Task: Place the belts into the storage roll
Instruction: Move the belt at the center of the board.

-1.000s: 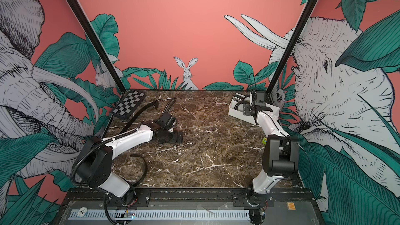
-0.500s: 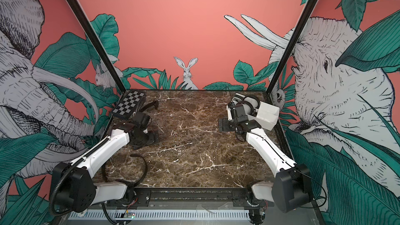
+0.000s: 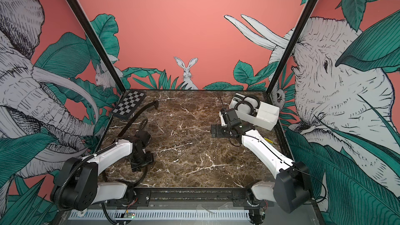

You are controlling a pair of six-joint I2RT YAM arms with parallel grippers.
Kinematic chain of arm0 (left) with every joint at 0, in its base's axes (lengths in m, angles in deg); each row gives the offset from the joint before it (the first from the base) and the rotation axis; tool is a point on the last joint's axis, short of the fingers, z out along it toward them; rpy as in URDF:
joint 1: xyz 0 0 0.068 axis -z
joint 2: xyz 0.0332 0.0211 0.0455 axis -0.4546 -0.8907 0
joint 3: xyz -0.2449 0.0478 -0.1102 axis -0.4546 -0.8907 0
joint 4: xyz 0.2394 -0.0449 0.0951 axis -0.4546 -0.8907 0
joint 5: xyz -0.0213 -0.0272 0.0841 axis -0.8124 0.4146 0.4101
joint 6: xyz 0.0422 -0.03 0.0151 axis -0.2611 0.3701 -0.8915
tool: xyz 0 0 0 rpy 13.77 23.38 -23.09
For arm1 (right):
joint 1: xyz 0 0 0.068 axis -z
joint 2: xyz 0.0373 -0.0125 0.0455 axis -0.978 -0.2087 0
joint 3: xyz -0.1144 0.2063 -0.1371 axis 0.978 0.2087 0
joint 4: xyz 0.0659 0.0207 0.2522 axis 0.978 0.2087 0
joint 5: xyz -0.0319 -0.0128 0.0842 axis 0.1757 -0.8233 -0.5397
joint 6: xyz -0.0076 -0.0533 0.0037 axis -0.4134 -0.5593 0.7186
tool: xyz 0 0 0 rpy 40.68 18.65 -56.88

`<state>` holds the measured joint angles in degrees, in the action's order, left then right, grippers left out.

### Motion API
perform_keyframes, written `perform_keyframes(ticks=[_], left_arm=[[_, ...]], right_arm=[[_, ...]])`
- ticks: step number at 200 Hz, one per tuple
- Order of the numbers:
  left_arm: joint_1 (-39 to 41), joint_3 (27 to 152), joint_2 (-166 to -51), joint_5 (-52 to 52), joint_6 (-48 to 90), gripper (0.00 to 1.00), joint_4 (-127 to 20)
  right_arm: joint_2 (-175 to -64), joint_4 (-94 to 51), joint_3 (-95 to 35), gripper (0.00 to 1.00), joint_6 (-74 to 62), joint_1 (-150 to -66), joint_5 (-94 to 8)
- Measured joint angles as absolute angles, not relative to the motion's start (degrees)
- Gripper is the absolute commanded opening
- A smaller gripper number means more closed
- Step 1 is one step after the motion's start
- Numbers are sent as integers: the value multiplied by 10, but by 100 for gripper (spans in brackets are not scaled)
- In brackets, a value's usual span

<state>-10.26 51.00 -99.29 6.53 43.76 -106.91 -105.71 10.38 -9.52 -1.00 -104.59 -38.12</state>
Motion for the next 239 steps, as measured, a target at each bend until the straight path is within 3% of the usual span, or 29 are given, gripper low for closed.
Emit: perform_keyframes(ticks=[18, 37, 80, 87, 117, 147, 191, 221, 239], left_arm=[[-102, 502, -989, 54, 451, 23, -1064], [-77, 513, -1006, 27, 466, 9, -1045], [67, 667, -1175, -42, 506, 3, -956], [89, 706, -1212, -53, 511, 6, -941], [159, 864, -1338, -98, 521, 51, -895], [178, 887, -1323, -104, 513, 74, -897], [127, 832, -1150, -37, 497, 83, -965], [35, 787, -1030, 10, 474, 86, -1011], [-38, 756, -999, 39, 445, 87, -1044]], right_arm=[[-1057, 106, -82, 98, -10, -1046, -381], [-1057, 108, -73, 98, -9, -1046, -383], [-1057, 102, -55, 98, 2, -1046, -391], [-1057, 101, -50, 98, 4, -1046, -391], [-1056, 101, -35, 98, 16, -1046, -392], [-1056, 88, -22, 98, 33, -1073, -398], [-1144, 38, -43, 98, 66, -1162, -413], [-1232, 15, -105, 97, 84, -1212, -410], [-1282, 6, -148, 89, 90, -1228, -406]])
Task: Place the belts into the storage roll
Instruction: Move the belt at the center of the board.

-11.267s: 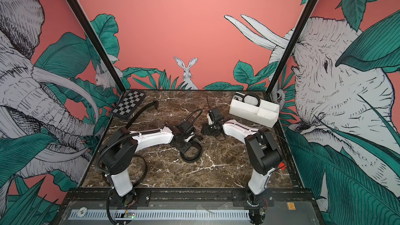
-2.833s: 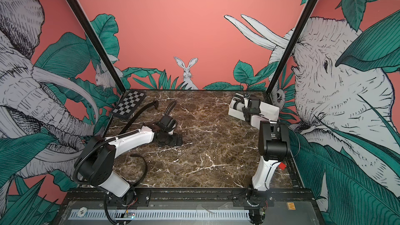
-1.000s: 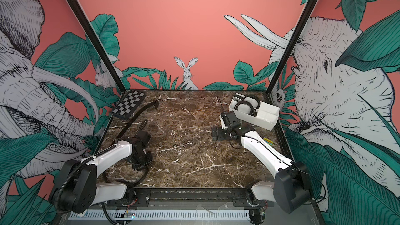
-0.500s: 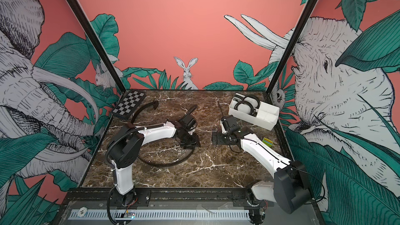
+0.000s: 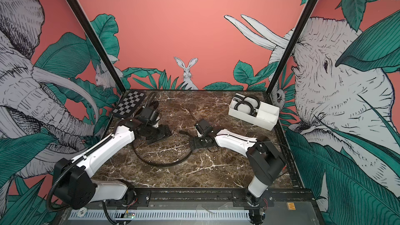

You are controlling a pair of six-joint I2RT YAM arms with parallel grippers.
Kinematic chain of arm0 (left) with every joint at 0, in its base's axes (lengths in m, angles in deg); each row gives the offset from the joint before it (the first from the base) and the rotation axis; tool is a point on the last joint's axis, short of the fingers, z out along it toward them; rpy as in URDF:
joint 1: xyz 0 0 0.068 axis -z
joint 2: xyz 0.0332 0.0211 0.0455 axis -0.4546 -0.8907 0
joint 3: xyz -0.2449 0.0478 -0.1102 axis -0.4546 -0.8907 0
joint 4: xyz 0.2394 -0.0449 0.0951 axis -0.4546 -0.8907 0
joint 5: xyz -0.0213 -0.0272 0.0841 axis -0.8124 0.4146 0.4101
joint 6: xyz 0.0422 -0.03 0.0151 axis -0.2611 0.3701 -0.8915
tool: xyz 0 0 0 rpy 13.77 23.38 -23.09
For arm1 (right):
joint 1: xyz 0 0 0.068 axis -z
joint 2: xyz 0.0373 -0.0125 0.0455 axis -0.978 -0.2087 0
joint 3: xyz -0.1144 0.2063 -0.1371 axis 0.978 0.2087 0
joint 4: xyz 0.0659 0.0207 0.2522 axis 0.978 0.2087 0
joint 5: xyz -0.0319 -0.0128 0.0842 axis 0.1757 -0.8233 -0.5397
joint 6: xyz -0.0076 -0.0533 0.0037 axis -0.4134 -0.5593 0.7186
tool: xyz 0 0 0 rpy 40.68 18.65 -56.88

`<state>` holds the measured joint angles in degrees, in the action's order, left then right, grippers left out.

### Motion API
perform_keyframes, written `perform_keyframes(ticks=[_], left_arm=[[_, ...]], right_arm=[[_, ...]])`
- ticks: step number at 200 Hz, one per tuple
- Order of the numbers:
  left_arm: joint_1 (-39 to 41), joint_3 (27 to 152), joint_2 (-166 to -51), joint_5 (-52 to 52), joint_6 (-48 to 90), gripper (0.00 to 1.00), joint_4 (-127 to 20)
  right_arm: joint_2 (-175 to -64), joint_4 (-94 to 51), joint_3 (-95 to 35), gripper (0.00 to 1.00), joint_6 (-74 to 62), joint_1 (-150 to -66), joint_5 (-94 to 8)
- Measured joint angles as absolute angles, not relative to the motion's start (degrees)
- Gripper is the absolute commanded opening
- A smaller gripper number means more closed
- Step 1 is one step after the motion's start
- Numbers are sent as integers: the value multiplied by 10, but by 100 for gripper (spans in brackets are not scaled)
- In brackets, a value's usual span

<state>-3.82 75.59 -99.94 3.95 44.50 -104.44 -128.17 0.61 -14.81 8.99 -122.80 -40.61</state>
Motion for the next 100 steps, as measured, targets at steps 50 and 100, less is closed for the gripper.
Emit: perform_keyframes(ticks=[50, 100], left_arm=[[-244, 694, -1007, 63, 349, 89, -1061], [-301, 683, -1088, 69, 296, 83, -1001]], right_arm=[[-1383, 23, -211, 44, 76, -1237, -393], [-1343, 63, -162, 9, 41, -1237, -368]])
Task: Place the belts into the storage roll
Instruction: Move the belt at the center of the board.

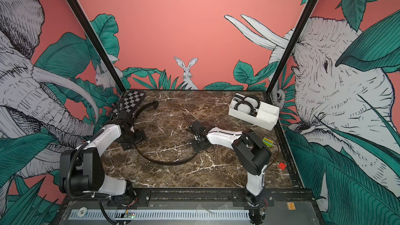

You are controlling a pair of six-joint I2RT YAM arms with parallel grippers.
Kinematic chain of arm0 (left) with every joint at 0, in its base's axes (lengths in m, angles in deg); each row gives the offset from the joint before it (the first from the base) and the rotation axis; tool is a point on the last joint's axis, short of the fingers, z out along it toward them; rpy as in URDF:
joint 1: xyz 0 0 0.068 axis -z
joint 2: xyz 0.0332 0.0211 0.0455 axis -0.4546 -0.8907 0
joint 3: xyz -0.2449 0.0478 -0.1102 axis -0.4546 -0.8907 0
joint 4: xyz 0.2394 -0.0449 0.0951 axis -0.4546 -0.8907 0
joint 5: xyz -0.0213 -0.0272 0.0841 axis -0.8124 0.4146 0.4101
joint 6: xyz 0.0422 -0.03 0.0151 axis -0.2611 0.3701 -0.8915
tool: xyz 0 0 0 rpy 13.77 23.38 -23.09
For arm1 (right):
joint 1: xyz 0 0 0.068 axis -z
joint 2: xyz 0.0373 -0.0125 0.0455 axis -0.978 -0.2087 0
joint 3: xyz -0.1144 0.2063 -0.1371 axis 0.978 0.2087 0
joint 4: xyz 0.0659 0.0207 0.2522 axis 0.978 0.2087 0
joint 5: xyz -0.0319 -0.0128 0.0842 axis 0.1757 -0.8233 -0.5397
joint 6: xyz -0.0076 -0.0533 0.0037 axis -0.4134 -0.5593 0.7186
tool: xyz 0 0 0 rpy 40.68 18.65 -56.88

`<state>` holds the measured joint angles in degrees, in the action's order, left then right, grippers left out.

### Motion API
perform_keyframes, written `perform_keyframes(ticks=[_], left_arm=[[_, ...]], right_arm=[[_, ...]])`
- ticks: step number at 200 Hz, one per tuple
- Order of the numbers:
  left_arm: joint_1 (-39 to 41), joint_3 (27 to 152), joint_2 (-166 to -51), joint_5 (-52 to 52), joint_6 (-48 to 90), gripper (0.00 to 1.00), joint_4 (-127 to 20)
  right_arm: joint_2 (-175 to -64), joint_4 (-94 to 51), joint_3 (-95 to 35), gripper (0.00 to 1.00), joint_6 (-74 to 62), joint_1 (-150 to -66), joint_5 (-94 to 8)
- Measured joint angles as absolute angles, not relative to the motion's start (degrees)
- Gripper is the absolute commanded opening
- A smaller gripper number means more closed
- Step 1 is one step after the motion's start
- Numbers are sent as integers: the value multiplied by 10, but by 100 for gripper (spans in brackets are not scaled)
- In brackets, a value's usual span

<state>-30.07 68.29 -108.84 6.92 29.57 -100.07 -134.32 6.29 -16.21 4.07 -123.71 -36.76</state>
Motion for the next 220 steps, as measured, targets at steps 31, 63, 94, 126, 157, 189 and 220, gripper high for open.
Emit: perform_keyframes(ticks=[31, 63, 94, 126, 157, 189, 220], left_arm=[[-273, 667, -1144, 25, 296, 82, -917], [-156, 759, -1244, -2, 308, 80, -841], [-44, 904, -1372, -50, 332, 80, -768], [44, 1082, -1504, -95, 344, 83, -743], [60, 1057, -1485, -111, 342, 89, -752], [0, 906, -1350, -78, 334, 92, -808], [-46, 814, -1222, -35, 323, 94, -846]], right_arm=[[-1295, 100, -118, 0, 18, -1237, -361], [-1258, 126, -73, 0, -2, -1237, -366], [-1221, 140, -40, 0, -8, -1243, -369], [-1231, 119, -38, 0, -2, -1264, -391], [-1277, 115, -83, 0, 9, -1276, -418], [-1320, 107, -129, 5, 14, -1285, -452], [-1355, 88, -172, 35, 2, -1290, -482]])
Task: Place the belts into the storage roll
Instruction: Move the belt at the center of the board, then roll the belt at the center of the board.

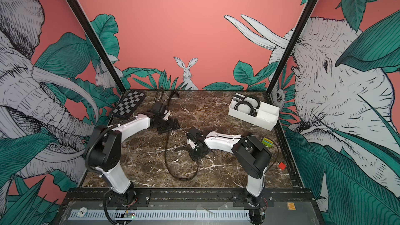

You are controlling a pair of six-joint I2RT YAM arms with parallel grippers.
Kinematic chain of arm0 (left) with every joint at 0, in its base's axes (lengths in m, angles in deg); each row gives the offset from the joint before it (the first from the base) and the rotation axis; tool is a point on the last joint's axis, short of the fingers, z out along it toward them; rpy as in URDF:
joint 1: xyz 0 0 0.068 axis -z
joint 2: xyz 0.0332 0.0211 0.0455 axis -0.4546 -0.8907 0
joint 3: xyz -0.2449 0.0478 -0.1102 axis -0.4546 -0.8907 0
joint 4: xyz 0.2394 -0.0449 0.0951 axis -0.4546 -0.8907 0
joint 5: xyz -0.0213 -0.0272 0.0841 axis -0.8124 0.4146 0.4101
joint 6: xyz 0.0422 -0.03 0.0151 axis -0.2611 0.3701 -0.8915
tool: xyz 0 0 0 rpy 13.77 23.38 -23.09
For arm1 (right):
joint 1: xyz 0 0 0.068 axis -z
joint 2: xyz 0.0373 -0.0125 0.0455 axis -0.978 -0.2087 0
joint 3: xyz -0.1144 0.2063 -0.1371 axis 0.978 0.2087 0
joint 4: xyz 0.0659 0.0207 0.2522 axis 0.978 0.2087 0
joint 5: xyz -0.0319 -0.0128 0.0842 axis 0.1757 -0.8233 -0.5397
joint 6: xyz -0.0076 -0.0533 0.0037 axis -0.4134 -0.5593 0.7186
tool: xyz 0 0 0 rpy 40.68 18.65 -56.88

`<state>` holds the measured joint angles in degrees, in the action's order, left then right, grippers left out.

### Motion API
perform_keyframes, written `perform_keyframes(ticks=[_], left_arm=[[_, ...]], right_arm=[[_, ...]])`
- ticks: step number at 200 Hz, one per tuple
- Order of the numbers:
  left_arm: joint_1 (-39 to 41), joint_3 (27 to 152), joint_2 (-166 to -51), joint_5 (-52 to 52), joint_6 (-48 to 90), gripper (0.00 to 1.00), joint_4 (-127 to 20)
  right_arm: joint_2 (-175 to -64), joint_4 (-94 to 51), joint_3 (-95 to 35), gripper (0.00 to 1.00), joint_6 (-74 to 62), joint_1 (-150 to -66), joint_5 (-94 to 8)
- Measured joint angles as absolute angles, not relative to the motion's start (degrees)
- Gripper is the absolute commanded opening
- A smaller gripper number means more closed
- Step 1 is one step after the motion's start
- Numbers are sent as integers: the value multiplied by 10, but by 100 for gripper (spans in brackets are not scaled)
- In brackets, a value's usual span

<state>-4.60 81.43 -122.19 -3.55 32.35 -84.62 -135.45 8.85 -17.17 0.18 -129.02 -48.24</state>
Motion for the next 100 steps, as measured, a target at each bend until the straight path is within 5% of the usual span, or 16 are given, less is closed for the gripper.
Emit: perform_keyframes(ticks=[17, 100], left_arm=[[-38, 801, -1185, -32, 318, 95, -855], [69, 743, -1083, 41, 254, 83, -962]], right_arm=[[-1360, 96, -192, 48, -16, -1292, -485], [-1262, 194, -238, 67, -51, -1151, -483]])
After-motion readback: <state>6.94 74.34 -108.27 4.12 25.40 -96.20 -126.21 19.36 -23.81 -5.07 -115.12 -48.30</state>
